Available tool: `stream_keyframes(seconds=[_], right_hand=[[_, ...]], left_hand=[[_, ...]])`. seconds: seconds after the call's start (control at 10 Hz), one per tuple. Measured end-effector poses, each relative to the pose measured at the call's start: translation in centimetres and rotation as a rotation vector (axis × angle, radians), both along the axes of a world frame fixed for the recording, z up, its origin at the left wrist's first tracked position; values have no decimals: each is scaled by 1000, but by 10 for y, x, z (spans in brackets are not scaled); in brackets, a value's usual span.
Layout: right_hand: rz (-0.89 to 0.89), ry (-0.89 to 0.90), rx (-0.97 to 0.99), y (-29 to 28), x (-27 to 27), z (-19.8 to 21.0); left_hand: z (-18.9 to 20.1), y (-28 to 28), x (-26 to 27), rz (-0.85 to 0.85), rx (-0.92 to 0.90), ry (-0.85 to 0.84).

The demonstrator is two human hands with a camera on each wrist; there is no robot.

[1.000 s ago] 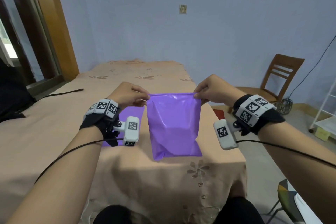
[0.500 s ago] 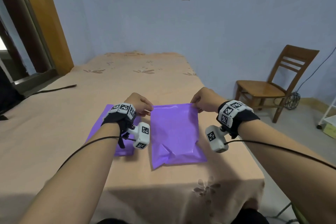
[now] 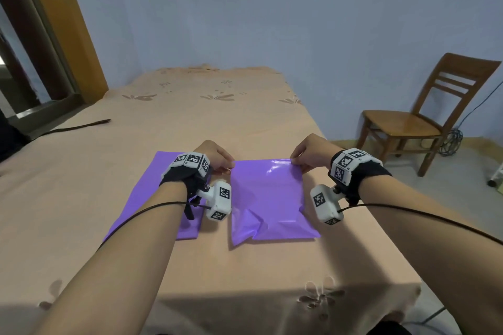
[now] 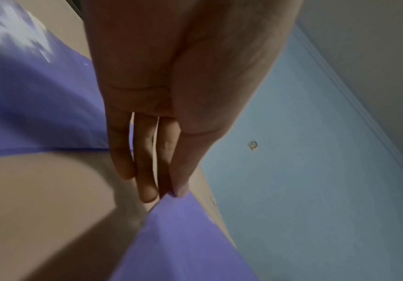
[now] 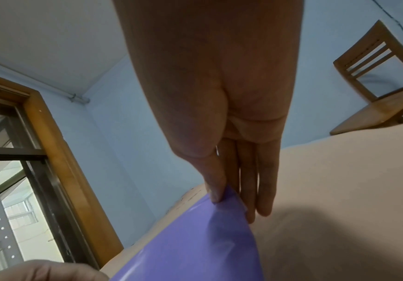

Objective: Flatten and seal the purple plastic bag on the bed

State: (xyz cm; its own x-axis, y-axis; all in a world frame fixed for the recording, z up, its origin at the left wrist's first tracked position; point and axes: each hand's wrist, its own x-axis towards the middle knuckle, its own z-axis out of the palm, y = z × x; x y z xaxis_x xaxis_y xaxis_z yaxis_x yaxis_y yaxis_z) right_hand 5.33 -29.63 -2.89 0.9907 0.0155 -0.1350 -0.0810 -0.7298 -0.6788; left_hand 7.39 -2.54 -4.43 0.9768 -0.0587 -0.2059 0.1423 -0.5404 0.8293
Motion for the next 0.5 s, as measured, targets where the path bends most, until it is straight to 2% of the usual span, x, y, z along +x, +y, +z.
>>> stream_keyframes(seconds=[0.2, 0.3, 0.4, 0.5], right_hand=[[-20, -54, -209, 1, -1, -1], [-42, -88, -300, 4, -5, 6], [-73, -98, -341, 7, -11, 13], [-71, -114, -344, 11, -19, 22]], left_hand=[[-7, -7, 3, 2, -40, 18], [0, -10, -1, -10, 14, -24], [9, -14, -8, -56, 152, -67], [20, -16, -21, -31, 258, -141]])
